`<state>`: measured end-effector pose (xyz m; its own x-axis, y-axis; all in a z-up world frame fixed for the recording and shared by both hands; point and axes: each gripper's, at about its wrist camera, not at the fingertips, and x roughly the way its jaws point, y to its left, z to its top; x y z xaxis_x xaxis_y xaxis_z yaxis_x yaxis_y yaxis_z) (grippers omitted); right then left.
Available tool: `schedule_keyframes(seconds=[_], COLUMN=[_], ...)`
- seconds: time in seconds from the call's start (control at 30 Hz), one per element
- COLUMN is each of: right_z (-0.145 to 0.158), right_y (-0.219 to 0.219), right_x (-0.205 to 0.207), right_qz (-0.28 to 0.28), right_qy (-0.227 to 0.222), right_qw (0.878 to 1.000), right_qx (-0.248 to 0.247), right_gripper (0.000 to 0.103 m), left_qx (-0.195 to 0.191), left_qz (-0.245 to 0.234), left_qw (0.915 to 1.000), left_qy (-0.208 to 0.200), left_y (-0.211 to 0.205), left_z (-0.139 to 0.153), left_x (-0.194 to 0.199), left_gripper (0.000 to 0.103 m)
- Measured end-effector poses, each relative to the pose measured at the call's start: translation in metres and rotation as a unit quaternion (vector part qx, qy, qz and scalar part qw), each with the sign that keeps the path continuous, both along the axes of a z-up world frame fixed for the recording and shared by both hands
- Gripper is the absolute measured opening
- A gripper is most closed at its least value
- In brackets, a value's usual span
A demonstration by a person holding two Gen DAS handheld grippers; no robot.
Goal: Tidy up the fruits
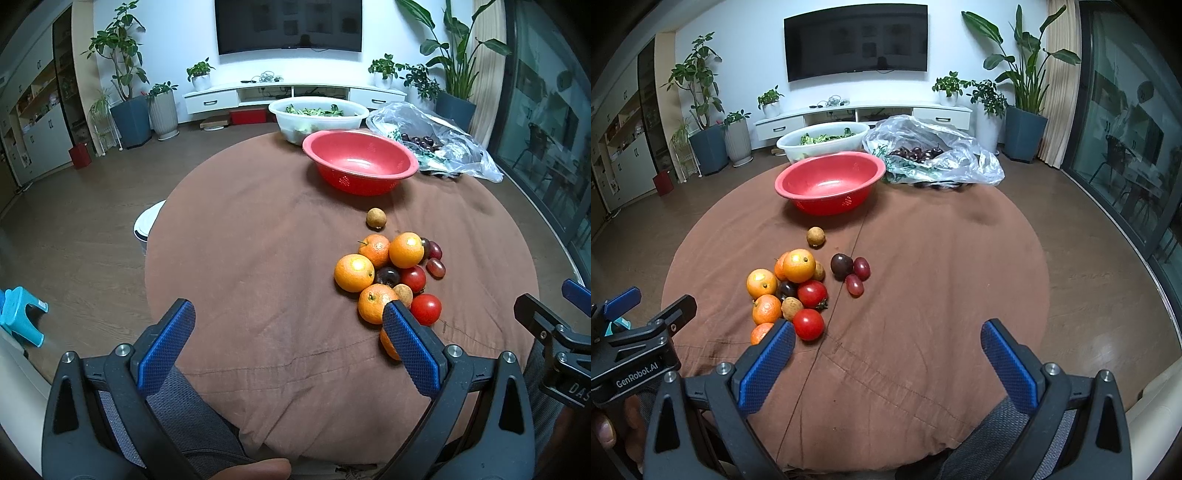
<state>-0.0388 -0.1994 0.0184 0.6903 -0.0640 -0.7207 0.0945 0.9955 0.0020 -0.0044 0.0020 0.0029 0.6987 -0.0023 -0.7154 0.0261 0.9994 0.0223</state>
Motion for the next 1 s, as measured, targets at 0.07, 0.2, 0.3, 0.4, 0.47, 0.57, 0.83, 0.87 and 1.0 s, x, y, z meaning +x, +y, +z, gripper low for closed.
schedule_keyframes(seconds=[0.07, 0.2, 0.3, 0.4, 0.47, 0.57, 0.83, 0.87, 1.0], right_z=[0.0001, -0.0006, -0.0011, -0.0012, -0.0013, -0.0009, -0.0007, -0.0010, -0.0009], right_y=[-0.0001, 0.0007, 0.0011, 0.0010, 0.0015, 0.0006, 0.0002, 0.0006, 0.0002], right_x=[0.0001, 0.0000, 0.0000, -0.0001, -0.0003, -0.0001, -0.0002, -0.0004, -0.0003], right_qz=[0.000, 0.000, 0.000, 0.000, 0.000, 0.000, 0.000, 0.000, 0.000], right_qy=[0.000, 0.001, 0.001, 0.002, 0.001, 0.001, 0.002, 0.002, 0.002], right_qw=[1.000, 1.000, 1.000, 1.000, 1.000, 1.000, 1.000, 1.000, 1.000], right_qx=[0.001, 0.002, 0.001, 0.002, 0.002, 0.002, 0.004, 0.004, 0.005], right_gripper=[0.103, 0.103, 0.103, 0.103, 0.103, 0.103, 0.103, 0.103, 0.103], left_qx=[0.000, 0.000, 0.000, 0.000, 0.000, -0.001, 0.001, 0.001, 0.001], left_qz=[0.000, 0.000, 0.001, 0.001, 0.001, 0.001, -0.002, -0.003, -0.006], left_qw=[1.0000, 1.0000, 1.0000, 1.0000, 1.0000, 1.0000, 1.0000, 1.0000, 0.9999], left_qy=[0.000, 0.000, 0.000, 0.000, 0.000, 0.000, 0.004, 0.005, 0.010], left_y=[0.0000, -0.0002, -0.0001, -0.0002, -0.0001, -0.0001, -0.0030, -0.0037, -0.0048], left_z=[0.0001, 0.0002, -0.0002, 0.0001, -0.0003, -0.0003, -0.0031, -0.0040, -0.0082], left_x=[0.0000, -0.0002, -0.0002, -0.0003, -0.0001, -0.0002, -0.0022, -0.0020, -0.0014], left_gripper=[0.103, 0.103, 0.103, 0.103, 0.103, 0.103, 0.103, 0.103, 0.103])
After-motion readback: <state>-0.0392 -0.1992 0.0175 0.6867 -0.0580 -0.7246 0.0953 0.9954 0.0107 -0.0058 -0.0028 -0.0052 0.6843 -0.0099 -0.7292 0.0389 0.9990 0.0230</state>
